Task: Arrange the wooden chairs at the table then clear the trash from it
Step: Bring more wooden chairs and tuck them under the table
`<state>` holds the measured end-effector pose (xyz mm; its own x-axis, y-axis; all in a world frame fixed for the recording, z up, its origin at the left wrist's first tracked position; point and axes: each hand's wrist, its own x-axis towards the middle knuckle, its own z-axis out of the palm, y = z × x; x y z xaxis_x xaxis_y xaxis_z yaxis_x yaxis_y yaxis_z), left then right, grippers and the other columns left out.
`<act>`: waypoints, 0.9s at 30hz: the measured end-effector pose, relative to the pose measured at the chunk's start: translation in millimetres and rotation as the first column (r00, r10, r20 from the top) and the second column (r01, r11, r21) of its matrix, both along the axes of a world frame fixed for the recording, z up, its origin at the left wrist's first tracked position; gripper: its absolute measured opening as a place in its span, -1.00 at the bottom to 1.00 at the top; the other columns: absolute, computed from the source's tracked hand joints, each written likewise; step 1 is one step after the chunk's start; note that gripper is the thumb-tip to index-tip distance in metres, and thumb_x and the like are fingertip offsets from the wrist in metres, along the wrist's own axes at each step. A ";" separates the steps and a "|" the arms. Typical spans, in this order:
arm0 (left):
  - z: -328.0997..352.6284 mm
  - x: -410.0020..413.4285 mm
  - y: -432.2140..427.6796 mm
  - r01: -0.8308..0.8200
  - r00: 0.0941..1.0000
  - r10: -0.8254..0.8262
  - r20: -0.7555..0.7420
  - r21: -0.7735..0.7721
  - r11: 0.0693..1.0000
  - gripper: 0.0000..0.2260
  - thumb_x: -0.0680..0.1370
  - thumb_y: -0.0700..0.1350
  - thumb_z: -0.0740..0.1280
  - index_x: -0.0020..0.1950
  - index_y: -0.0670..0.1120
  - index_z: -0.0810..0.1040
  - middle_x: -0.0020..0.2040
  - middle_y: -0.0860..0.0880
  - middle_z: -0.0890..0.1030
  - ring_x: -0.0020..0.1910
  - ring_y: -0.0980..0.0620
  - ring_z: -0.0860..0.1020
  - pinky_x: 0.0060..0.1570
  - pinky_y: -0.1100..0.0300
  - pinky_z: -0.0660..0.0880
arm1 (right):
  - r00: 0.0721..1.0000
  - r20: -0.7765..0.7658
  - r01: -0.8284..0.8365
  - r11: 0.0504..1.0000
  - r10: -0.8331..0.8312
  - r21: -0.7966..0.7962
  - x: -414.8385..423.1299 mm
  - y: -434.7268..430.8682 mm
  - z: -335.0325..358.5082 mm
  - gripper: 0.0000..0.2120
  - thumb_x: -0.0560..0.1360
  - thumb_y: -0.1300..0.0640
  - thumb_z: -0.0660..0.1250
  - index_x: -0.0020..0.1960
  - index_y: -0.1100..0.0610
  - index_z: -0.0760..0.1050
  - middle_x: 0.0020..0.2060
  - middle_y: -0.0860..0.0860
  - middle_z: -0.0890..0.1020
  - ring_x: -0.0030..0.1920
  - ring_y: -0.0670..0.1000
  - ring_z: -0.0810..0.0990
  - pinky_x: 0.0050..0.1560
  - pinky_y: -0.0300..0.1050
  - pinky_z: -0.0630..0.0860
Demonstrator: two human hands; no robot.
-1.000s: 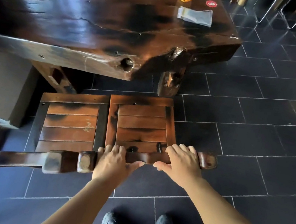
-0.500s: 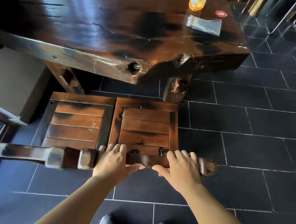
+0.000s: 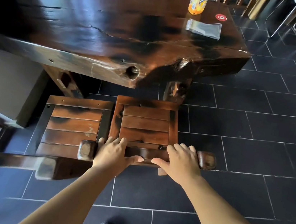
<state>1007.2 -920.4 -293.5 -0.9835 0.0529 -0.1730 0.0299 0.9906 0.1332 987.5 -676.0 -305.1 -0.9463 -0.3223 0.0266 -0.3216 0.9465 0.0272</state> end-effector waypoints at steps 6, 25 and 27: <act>4.3 -26.3 12.5 0.009 0.998 -0.007 0.056 -0.041 0.999 -0.22 0.35 0.60 -0.14 0.12 0.01 0.43 0.13 0.05 0.61 0.20 -0.08 0.46 0.25 -0.12 0.25 | 0.999 0.035 -0.025 1.000 0.024 0.009 -32.0 10.8 2.3 -0.23 0.42 -0.55 -0.12 -0.19 0.08 0.53 -0.27 0.00 0.60 -0.17 0.11 0.55 -0.02 0.10 0.43; 3.1 -127.0 10.1 -0.010 1.000 0.011 0.018 -0.031 0.999 -0.29 0.37 0.61 0.00 0.05 0.01 0.45 0.11 0.02 0.62 0.19 -0.09 0.49 0.29 -0.14 0.27 | 0.990 0.137 -0.037 0.999 0.038 -0.012 -133.6 5.6 10.6 -0.39 0.41 -0.55 -0.08 -0.18 -0.02 0.32 -0.13 -0.04 0.59 -0.05 0.08 0.53 0.10 0.09 0.37; 2.8 -126.5 9.8 -0.003 1.000 0.003 0.018 -0.034 0.999 -0.30 0.38 0.60 0.01 0.05 0.01 0.44 0.11 0.03 0.62 0.19 -0.09 0.49 0.28 -0.13 0.27 | 0.990 0.138 -0.039 0.999 0.038 0.004 -133.1 5.3 11.0 -0.37 0.40 -0.55 -0.12 -0.17 -0.02 0.33 -0.14 -0.04 0.60 -0.06 0.07 0.53 0.09 0.08 0.37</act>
<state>880.7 -910.7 -290.7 -0.9803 0.0437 -0.1926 0.0247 0.9947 0.0999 854.4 -670.8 -294.1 -0.9277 -0.3580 -0.1060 -0.3587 0.9334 -0.0132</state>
